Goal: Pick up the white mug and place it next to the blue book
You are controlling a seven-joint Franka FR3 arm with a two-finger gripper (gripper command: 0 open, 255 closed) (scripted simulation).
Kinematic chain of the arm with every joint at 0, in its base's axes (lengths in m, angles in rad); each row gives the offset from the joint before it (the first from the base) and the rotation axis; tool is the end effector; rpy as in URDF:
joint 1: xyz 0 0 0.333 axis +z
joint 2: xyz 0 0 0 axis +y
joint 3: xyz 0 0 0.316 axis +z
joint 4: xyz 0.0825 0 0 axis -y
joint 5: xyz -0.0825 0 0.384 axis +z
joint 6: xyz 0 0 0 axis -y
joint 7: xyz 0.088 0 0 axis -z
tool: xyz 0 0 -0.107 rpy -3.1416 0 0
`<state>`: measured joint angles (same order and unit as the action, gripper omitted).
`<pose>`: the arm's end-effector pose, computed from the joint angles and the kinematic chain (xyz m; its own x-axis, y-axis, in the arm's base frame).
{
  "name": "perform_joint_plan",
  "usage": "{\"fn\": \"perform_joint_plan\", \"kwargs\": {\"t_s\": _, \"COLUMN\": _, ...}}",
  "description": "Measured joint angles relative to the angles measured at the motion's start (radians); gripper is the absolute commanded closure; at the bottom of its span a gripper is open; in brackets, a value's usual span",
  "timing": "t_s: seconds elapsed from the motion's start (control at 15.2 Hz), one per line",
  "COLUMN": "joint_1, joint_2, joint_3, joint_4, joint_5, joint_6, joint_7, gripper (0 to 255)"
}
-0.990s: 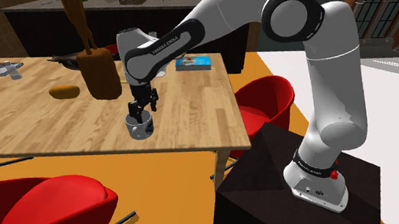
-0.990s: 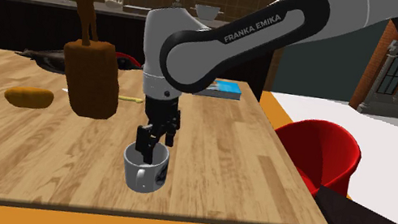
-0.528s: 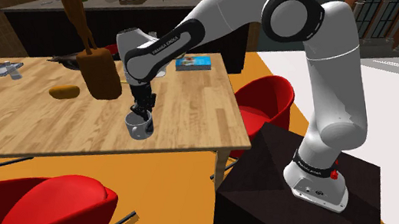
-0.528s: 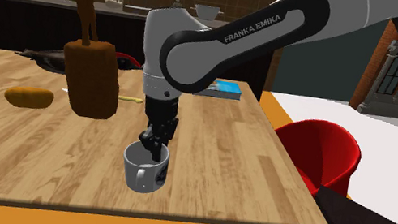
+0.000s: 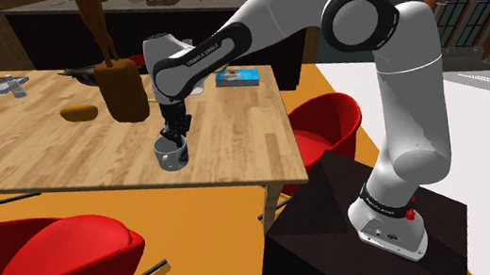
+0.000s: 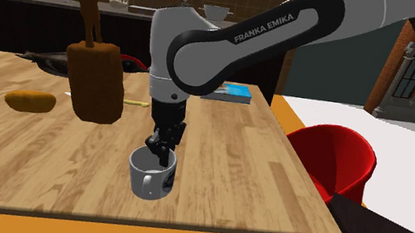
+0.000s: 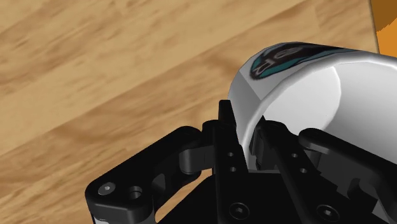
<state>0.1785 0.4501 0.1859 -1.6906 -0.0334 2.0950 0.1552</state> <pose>0.6240 0.2230 0.3374 0.9768 0.2092 -0.0453 0.2071 -0.9772 -0.0458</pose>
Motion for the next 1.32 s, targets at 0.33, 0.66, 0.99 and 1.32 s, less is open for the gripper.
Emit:
{"fn": "perform_joint_plan", "kwargs": {"t_s": 0.33, "joint_1": 0.000, "joint_2": -0.020, "joint_3": 0.002, "joint_4": 0.032, "joint_5": 0.004, "joint_6": -0.051, "joint_7": 0.000, "gripper": 255}}
{"fn": "perform_joint_plan", "kwargs": {"t_s": 0.66, "joint_1": -0.003, "joint_2": -0.045, "joint_3": 0.004, "joint_4": 0.063, "joint_5": 0.008, "joint_6": -0.106, "joint_7": -0.003, "gripper": 255}}
{"fn": "perform_joint_plan", "kwargs": {"t_s": 0.99, "joint_1": -0.003, "joint_2": -0.066, "joint_3": 0.006, "joint_4": 0.102, "joint_5": 0.012, "joint_6": -0.166, "joint_7": -0.002, "gripper": 255}}
{"fn": "perform_joint_plan", "kwargs": {"t_s": 1.32, "joint_1": -0.003, "joint_2": -0.082, "joint_3": 0.008, "joint_4": 0.146, "joint_5": 0.015, "joint_6": -0.226, "joint_7": -0.001, "gripper": 255}}
